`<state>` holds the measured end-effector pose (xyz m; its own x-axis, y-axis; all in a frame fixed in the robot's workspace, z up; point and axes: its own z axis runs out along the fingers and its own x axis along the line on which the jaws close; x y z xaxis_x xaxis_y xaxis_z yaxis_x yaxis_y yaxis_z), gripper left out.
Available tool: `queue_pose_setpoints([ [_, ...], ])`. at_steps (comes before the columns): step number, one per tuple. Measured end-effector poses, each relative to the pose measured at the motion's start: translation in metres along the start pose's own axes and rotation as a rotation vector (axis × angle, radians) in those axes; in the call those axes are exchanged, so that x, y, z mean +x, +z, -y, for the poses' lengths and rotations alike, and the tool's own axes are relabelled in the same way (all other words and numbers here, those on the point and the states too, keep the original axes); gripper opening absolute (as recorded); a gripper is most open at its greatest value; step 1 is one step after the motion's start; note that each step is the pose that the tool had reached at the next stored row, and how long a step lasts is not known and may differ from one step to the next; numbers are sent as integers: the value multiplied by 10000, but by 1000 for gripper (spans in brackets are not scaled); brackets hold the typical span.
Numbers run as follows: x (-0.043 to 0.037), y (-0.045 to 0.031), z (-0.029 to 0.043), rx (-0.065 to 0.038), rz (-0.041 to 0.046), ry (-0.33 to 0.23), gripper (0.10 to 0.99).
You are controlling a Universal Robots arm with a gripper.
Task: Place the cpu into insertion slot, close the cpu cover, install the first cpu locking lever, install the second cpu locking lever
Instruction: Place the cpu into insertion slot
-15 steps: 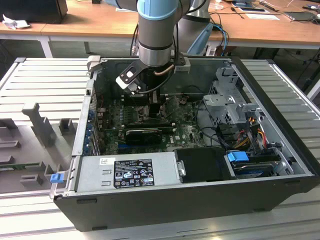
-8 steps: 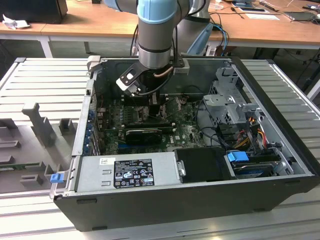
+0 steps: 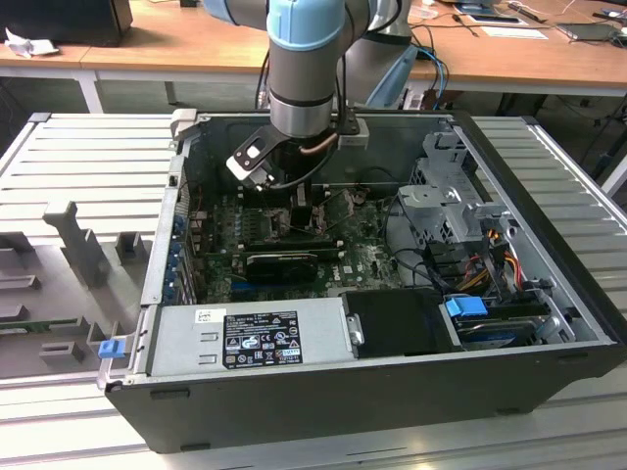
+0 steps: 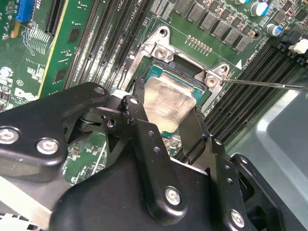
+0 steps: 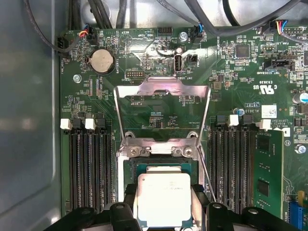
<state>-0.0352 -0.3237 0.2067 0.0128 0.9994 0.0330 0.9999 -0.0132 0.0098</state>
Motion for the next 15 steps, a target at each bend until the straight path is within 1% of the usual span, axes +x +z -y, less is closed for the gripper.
queue_pose_setpoints([
  [10, 8, 32, -2, 1, 1, -1, 529],
  [15, 8, 34, -2, 1, 2, -1, 529],
])
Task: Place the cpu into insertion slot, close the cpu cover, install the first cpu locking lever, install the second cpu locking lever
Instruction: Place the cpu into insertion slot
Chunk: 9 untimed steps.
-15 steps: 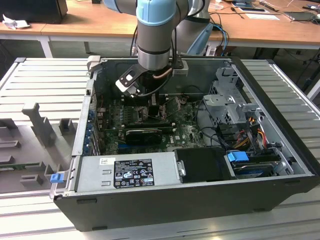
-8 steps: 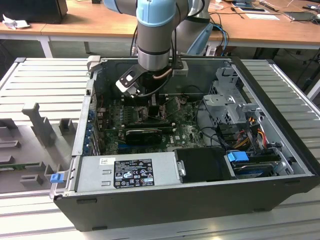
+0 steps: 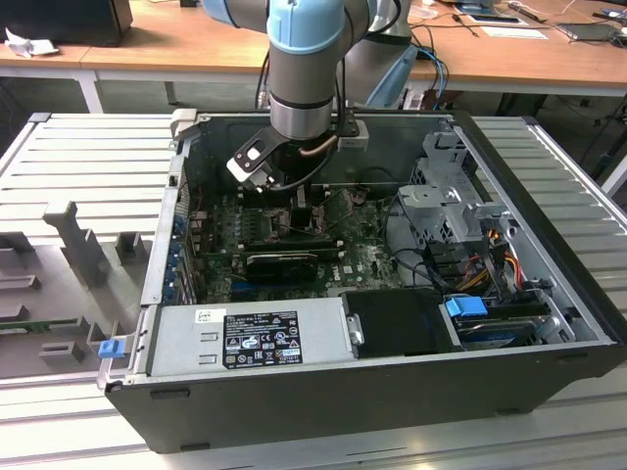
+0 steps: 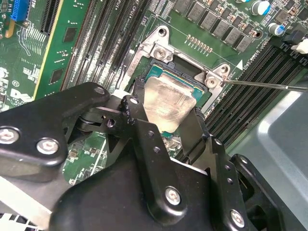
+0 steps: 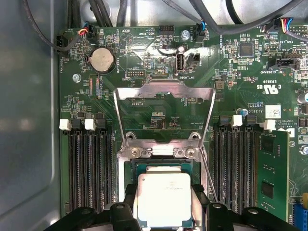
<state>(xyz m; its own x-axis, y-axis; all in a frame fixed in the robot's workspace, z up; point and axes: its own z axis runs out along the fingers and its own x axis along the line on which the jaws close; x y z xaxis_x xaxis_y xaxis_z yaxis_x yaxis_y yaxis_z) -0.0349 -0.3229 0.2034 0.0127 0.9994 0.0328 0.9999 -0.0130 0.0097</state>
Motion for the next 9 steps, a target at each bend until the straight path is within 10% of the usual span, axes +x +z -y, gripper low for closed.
queue_pose_setpoints([
  [9, 12, -44, 0, -2, 66, 0, 588],
])
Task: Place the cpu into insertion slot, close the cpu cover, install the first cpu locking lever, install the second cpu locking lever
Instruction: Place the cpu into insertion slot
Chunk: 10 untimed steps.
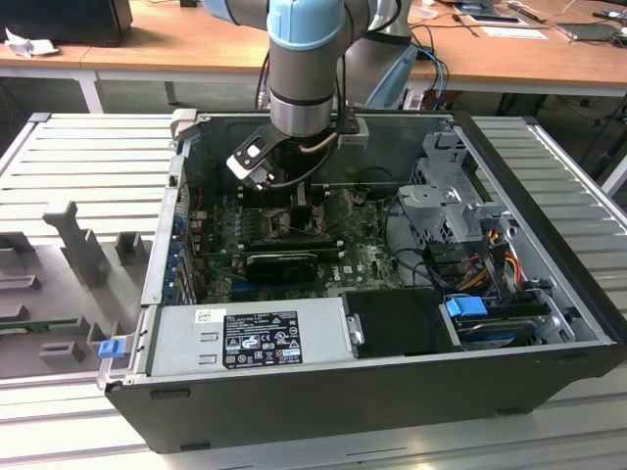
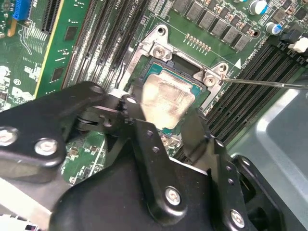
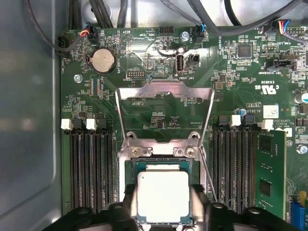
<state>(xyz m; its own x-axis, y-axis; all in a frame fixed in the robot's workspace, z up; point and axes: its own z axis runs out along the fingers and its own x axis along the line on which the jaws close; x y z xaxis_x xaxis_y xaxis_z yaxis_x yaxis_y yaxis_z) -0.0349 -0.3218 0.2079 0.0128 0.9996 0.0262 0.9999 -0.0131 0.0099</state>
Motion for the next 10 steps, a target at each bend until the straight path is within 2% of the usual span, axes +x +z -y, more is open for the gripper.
queue_pose_setpoints([
  [4, 1, -39, -1, -1, 131, -3, 341],
  [8, 2, -74, -1, -2, 193, -3, 106],
  [10, 2, -87, -1, -2, 200, -3, 106],
])
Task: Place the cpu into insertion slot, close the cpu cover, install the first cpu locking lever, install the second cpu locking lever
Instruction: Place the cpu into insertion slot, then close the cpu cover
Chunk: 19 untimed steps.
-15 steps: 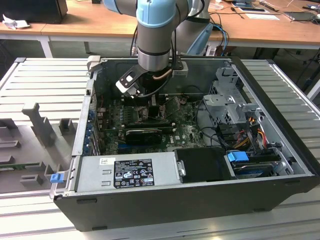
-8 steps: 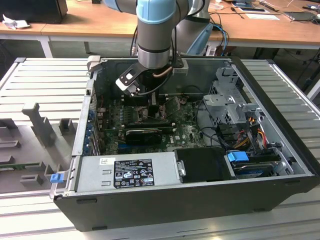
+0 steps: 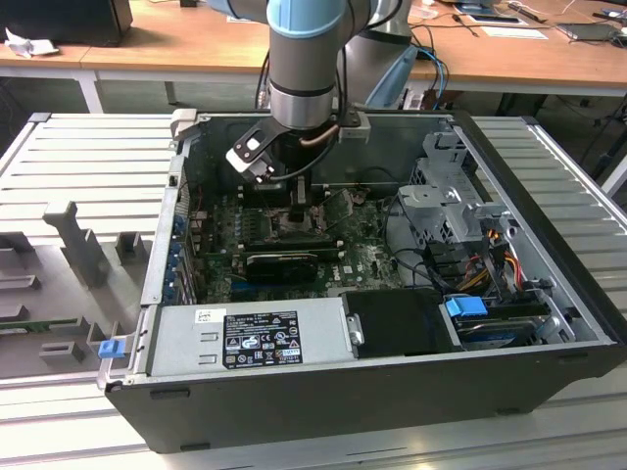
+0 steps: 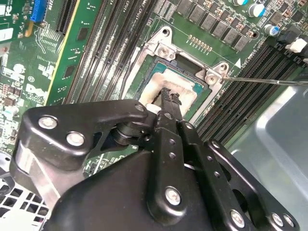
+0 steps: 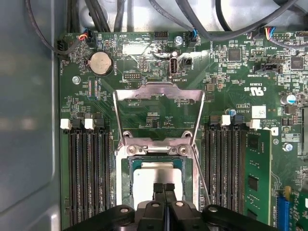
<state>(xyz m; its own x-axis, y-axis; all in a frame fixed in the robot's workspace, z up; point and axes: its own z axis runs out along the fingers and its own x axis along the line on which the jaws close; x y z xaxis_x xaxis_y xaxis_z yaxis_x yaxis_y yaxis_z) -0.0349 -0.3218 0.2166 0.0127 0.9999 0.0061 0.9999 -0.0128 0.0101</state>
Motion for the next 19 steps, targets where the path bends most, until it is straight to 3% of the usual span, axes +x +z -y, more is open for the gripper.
queue_pose_setpoints([
  [8, 1, -104, -1, -2, 127, -2, 106],
  [13, 1, -104, -58, -1, 130, -2, 106],
  [19, 0, -141, -58, 0, 132, -1, 106],
])
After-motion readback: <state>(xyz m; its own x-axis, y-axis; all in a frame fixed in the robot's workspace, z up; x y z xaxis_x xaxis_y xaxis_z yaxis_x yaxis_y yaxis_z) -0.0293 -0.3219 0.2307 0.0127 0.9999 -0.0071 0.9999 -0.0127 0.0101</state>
